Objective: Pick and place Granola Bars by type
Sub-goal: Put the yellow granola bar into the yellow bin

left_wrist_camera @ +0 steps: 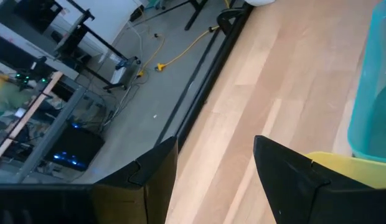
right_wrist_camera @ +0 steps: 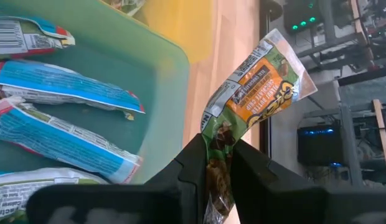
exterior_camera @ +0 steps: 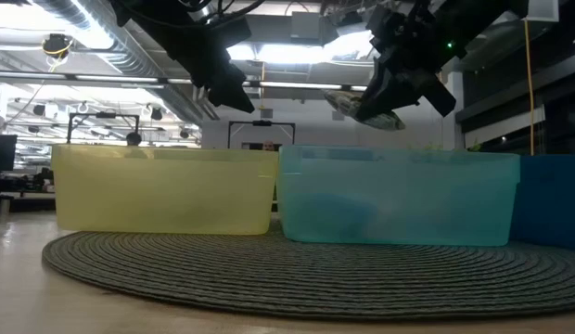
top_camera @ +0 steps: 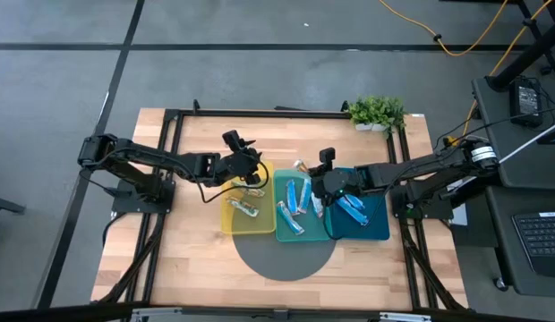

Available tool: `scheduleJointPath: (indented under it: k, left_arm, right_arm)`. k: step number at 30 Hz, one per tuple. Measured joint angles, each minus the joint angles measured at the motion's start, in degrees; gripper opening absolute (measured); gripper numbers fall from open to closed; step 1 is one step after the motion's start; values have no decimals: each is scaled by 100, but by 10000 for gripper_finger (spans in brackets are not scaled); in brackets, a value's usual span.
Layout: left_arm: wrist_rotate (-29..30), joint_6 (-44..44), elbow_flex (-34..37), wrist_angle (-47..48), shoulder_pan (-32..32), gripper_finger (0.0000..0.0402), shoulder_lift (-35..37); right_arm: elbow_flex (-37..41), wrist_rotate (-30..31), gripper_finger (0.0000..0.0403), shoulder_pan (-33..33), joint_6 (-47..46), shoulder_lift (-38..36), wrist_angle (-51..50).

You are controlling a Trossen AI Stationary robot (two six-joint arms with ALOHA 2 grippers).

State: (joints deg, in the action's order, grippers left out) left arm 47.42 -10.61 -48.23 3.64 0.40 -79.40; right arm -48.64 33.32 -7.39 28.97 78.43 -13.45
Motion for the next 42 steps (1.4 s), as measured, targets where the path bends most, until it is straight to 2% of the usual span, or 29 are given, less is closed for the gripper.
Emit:
scheduleJointPath:
  k: [3, 9, 11, 15, 18, 22, 27, 35, 42]
  left_arm:
    - [-105, 30, 0, -5, 2, 205, 0]
    - [-905, -312, 2, -444, 2, 205, 0]
    - [-1507, -646, 2, -759, 2, 205, 0]
    - [-3093, -1315, 4, -1556, 67, 205, 0]
    - [-3726, -1588, 4, -1993, 127, 205, 1]
    - [-3820, -1853, 1, -2137, 127, 210, 35]
    - [-3816, -1873, 0, -2036, 114, 234, 35]
    - [-3773, -1866, 0, -2052, 111, 282, 33]
    - [-3823, -1853, 0, -2243, 93, 293, 33]
  right_arm:
    - [0, -46, 63, 2, 13, 0, 5]
    - [0, -636, 63, 0, 407, 0, 504]
    - [0, -647, 63, 0, 524, 0, 765]
    - [0, -646, 63, 18, 760, 0, 1129]
    - [0, -647, 63, 62, 752, 0, 1196]
    - [0, -647, 63, 81, 741, 0, 1193]
    - [0, -658, 63, 78, 752, 0, 1235]
    - [0, -1122, 63, 81, 752, 2, 1475]
    - [0, -1403, 63, 85, 862, 2, 1825]
